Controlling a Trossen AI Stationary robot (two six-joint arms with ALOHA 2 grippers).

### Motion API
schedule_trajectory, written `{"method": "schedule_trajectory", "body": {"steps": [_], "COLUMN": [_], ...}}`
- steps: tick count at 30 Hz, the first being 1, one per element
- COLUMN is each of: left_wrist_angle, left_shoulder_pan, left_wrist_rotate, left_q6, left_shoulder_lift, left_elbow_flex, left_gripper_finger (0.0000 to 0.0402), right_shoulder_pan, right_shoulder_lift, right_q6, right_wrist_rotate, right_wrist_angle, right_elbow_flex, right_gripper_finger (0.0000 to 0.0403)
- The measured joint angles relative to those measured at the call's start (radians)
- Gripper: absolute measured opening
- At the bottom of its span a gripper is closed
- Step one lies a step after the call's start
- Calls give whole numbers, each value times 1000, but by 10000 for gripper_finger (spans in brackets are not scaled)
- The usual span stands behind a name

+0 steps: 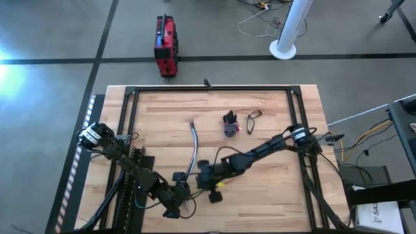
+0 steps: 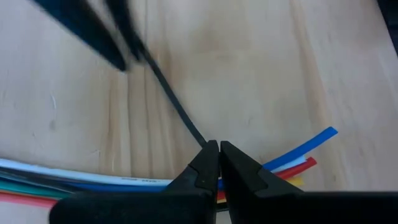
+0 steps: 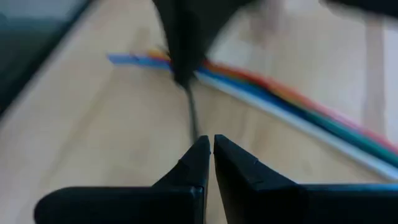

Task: Ziptie cables
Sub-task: Wrap the cable wires together using a black zip tie

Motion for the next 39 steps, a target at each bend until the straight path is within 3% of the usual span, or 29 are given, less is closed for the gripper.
{"method": "schedule_trajectory", "body": {"steps": [4, 10, 15, 23, 31, 39], "left_wrist_angle": [0, 0, -1, -4, -12, -14], "left_shoulder_pan": [1, 0, 0, 0, 0, -2], "left_wrist_rotate": [0, 5, 6, 7, 7, -36], "left_q6": [1, -2, 0, 5, 4, 5], "left_shoulder_lift": [0, 0, 0, -1, -27, -83], "left_elbow_flex": [-1, -1, -1, -1, -1, -1], "left_gripper_finger": [0, 0, 0, 0, 0, 0], "right_shoulder_pan": [40, 46, 43, 46, 44, 40], "right_shoulder_lift": [51, 108, 153, 175, 177, 177], "right_q6": [3, 26, -6, -9, -10, 44], "right_wrist_rotate": [4, 106, 105, 106, 123, 130], "right_wrist_angle": [132, 256, 276, 288, 277, 254], "right_elbow_flex": [1, 1, 0, 3, 3, 5], "right_gripper_finger": [30, 82, 99, 68, 5, 1]}}
